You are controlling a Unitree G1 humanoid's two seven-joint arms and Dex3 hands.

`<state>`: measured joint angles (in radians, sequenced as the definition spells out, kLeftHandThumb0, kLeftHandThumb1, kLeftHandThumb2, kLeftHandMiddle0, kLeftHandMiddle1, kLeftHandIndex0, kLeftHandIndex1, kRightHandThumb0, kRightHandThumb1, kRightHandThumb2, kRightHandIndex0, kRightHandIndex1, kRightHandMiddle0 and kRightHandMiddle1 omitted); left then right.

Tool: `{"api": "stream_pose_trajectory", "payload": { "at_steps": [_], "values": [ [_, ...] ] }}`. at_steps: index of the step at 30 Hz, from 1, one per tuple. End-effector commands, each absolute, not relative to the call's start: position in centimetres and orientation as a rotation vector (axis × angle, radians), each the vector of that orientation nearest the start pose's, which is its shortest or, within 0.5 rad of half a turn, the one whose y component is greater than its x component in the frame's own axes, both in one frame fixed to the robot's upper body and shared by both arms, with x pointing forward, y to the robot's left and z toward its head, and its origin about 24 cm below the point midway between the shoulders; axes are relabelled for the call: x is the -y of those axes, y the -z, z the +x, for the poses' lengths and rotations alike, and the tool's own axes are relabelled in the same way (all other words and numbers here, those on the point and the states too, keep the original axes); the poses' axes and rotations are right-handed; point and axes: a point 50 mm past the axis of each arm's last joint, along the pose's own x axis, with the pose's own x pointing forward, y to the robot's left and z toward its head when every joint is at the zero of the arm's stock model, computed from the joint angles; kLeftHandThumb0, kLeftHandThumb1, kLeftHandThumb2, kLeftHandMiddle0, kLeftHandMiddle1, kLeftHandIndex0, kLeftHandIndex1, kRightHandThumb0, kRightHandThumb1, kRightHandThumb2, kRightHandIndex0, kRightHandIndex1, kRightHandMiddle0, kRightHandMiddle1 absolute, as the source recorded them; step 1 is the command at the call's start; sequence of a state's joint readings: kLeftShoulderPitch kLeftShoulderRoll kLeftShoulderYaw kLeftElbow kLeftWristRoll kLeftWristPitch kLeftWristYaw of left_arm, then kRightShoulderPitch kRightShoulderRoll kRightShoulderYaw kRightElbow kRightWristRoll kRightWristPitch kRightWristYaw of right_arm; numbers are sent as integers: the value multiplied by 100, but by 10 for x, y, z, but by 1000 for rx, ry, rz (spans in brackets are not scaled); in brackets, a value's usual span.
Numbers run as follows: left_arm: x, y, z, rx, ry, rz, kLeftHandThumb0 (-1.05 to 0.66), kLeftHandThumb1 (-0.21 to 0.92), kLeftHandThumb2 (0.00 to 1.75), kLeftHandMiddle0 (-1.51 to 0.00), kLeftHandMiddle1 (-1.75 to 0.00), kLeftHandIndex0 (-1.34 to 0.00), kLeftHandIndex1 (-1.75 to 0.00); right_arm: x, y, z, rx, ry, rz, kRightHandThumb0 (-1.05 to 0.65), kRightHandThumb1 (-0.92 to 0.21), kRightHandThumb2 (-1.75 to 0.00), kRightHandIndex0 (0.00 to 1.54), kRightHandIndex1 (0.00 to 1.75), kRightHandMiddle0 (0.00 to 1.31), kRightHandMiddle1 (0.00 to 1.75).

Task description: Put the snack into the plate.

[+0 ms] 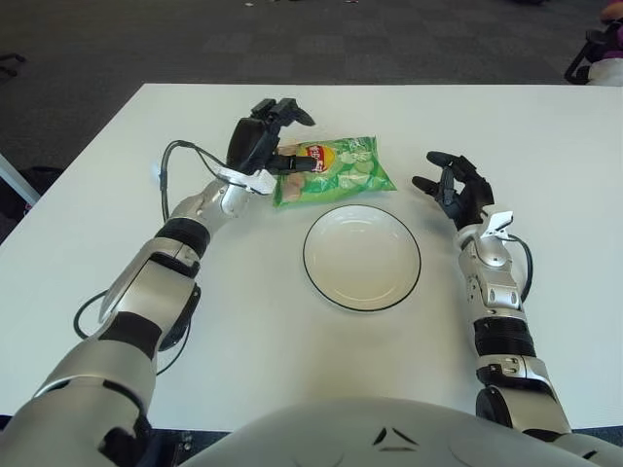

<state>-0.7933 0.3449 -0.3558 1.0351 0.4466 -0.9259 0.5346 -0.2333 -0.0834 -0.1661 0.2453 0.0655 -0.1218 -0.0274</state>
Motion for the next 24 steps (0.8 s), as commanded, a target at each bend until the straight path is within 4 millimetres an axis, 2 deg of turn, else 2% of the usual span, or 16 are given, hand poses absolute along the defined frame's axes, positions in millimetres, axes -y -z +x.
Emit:
{"api": "stream_pose_trajectory", "payload": {
  "at_steps": [1, 4, 8, 13, 17, 19, 24],
  "values": [
    [-151, -124, 345, 708, 170, 318, -41, 92, 21, -63, -52, -28, -54, 192, -67, 296, 143, 153, 21, -38, -92, -74, 98, 0, 45, 62],
    [-156, -127, 343, 711, 188, 264, -39, 92, 21, -69, -32, -30, -50, 191, -67, 296, 143, 153, 21, -38, -92, -74, 98, 0, 45, 62],
    [-166, -132, 337, 738, 193, 340, -40, 92, 21, -70, -13, -31, -47, 190, -67, 296, 143, 153, 21, -38, -92, -74, 98, 0, 45, 62],
    [-176, -142, 329, 780, 181, 591, -50, 92, 20, -61, -3, -30, -41, 189, -67, 296, 143, 153, 21, -38, -92, -74, 98, 0, 45, 62],
    [-181, -148, 327, 874, 120, 981, -56, 92, 19, -50, -1, -30, -33, 189, -67, 296, 143, 154, 21, -38, -92, -74, 98, 0, 45, 62],
    [-181, -150, 328, 923, 108, 1104, -58, 92, 18, -45, 0, -30, -28, 189, -67, 296, 143, 154, 21, -38, -92, -74, 98, 0, 45, 62],
    [-186, -149, 338, 985, 78, 1279, -61, 92, 17, -39, 0, -30, -23, 189, -67, 296, 143, 154, 21, -38, -92, -74, 98, 0, 45, 62]
  ]
}}
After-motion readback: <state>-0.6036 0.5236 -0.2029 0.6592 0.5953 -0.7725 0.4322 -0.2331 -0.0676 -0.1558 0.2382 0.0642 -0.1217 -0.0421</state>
